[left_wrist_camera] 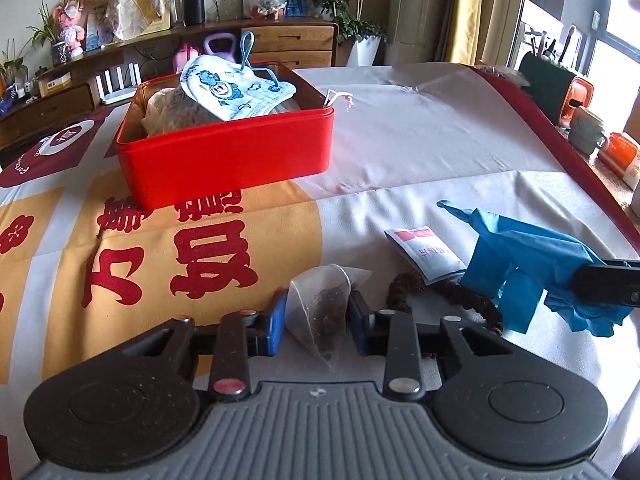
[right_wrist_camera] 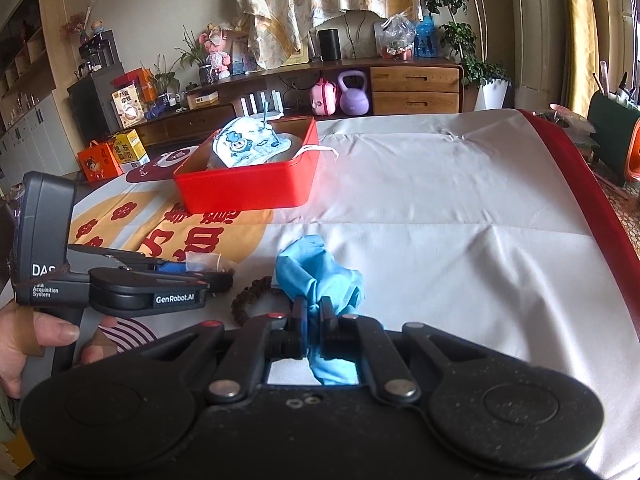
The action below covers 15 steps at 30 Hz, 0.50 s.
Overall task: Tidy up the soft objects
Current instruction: 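Grasp the small tea bag with the left gripper while the right gripper holds the gloves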
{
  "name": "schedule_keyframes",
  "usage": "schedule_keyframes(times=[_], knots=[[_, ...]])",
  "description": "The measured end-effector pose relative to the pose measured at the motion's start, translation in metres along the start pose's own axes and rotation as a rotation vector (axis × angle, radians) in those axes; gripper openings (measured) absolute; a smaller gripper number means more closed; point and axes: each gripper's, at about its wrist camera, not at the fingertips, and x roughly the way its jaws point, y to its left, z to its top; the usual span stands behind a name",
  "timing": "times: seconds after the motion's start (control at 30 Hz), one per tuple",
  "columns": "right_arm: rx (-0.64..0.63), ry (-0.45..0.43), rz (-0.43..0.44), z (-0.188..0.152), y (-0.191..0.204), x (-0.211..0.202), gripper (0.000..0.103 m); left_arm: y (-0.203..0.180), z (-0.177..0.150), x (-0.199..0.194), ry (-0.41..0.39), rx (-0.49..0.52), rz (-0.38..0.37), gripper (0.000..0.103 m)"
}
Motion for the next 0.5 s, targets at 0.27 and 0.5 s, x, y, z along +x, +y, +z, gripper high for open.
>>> schedule_keyframes(times=[0.27, 0.5], knots=[[-0.004, -0.002, -0.001, 0.001, 0.003, -0.002, 0.005, 0.004, 0.002, -0.011, -0.018, -0.016, 0.004, 0.016], [-0.018, -0.03, 0.0, 0.007, 0.011, -0.019, 0.005, 0.009, 0.005, -0.034, -0.032, -0.064, -0.002, 0.016]])
